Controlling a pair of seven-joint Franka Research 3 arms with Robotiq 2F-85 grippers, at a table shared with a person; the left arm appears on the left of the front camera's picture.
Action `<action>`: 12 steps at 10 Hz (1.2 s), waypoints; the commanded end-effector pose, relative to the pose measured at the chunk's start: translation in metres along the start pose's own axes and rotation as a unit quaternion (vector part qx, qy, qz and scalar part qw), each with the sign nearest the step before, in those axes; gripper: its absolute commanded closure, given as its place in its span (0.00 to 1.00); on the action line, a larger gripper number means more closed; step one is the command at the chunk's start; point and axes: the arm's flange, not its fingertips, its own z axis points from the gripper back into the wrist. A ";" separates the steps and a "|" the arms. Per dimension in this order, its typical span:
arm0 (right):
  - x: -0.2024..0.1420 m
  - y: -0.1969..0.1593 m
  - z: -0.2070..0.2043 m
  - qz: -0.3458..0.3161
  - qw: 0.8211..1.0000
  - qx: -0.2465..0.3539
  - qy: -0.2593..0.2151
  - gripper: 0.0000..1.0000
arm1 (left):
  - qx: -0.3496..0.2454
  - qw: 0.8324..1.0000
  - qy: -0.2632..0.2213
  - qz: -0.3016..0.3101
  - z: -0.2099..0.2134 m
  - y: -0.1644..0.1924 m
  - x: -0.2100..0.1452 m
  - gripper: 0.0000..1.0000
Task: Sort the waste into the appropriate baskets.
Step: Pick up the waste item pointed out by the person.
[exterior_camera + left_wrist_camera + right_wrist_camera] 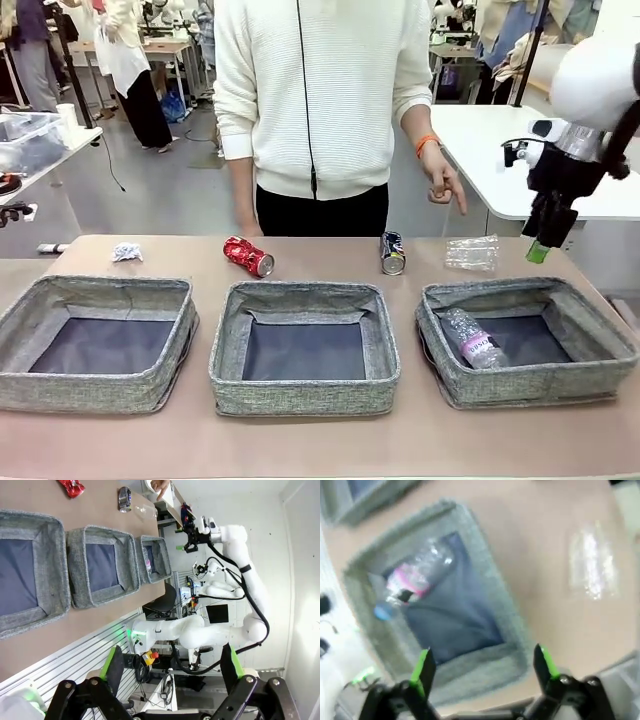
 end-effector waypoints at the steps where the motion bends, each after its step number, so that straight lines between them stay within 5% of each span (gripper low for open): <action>1: -0.016 -0.040 -0.003 0.096 0.990 -0.012 -0.099 0.00 | -0.009 1.000 -0.002 -0.010 0.001 -0.002 0.000 0.00; 2: 0.000 0.000 0.000 0.000 1.000 0.000 0.000 0.00 | -0.009 1.000 -0.002 -0.010 0.001 -0.002 0.000 0.00; 3: 0.000 0.000 0.000 0.000 1.000 0.000 0.000 0.00 | -0.009 1.000 -0.002 -0.010 0.001 -0.002 0.000 0.00; 6: -0.012 -0.066 -0.016 0.083 0.990 -0.048 -0.098 0.00 | -0.009 1.000 -0.002 -0.010 0.001 -0.002 0.000 0.00; 12: -0.003 -0.140 -0.063 0.064 0.991 -0.022 -0.115 0.00 | -0.009 1.000 -0.002 -0.010 0.001 -0.002 0.000 0.00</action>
